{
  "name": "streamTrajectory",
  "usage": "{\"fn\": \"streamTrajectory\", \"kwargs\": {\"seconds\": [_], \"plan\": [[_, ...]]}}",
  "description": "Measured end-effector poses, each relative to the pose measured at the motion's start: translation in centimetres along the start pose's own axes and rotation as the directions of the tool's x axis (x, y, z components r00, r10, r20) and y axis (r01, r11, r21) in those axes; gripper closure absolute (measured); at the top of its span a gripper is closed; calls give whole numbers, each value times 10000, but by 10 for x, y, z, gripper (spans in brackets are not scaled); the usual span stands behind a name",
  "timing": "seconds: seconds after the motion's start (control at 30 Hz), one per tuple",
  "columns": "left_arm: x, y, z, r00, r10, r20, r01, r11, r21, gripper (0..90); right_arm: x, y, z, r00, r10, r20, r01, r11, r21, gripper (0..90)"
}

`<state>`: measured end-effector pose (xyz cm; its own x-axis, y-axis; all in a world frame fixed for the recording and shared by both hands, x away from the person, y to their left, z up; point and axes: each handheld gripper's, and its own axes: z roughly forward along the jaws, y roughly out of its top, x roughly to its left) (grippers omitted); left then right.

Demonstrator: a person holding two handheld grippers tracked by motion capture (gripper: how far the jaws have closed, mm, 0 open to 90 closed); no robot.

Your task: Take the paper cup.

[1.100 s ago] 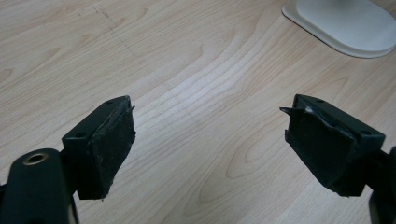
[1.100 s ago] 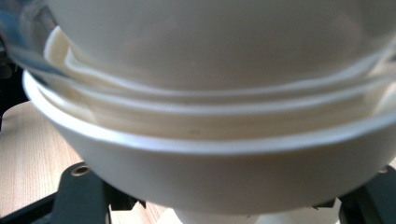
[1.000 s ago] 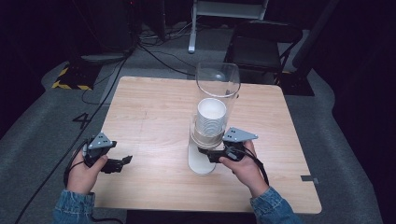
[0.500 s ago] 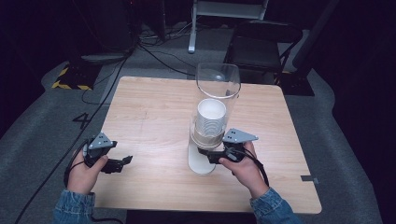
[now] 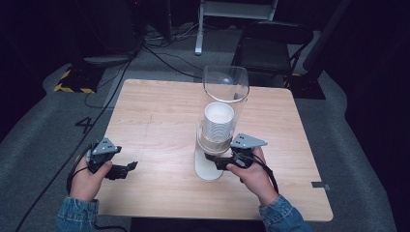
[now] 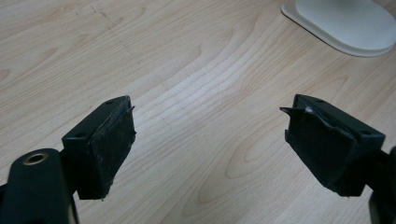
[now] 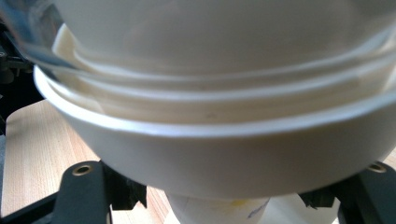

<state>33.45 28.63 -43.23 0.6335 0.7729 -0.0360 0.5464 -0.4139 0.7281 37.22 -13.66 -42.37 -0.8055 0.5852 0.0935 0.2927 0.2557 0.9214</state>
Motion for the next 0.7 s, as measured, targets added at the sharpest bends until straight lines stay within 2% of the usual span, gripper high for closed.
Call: {"fn": "streamTrajectory", "kwargs": {"seconds": [0.7], "plan": [[0,0,0,10000,70,-37,-70,10000,9,157,4,-1,-1,9998,164,136,-165,9998,105,314]]}}
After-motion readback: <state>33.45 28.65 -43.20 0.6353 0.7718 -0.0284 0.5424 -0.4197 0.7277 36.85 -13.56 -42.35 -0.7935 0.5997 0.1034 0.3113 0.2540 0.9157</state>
